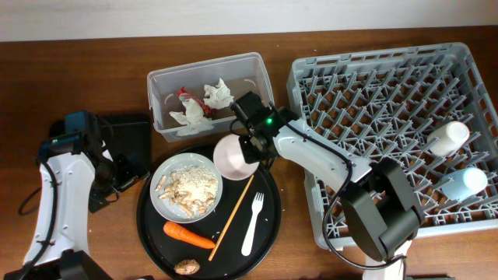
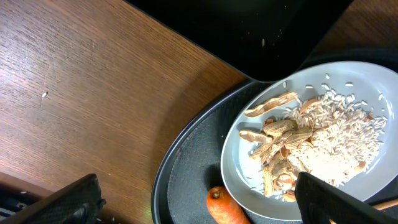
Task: Sort waste into correct bins and load items into the dishwasher rack
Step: 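Place the pink bowl upright in the rack's back corner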
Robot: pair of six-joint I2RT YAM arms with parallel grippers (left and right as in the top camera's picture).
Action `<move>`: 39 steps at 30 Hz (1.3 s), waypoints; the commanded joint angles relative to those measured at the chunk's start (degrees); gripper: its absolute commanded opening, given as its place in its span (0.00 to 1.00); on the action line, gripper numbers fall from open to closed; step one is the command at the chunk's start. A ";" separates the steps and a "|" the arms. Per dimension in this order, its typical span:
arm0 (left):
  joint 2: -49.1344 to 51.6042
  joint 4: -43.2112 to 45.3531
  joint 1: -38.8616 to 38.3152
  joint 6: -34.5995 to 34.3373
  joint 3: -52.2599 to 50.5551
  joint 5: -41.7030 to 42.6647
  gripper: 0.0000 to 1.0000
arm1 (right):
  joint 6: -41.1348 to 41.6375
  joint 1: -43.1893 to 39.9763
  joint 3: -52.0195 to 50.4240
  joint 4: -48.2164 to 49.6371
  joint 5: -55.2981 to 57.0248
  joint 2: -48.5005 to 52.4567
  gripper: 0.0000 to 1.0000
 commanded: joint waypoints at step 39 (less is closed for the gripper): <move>-0.46 0.17 0.20 0.87 -0.09 0.20 0.99 | -18.14 -43.34 0.07 20.65 60.98 0.92 0.04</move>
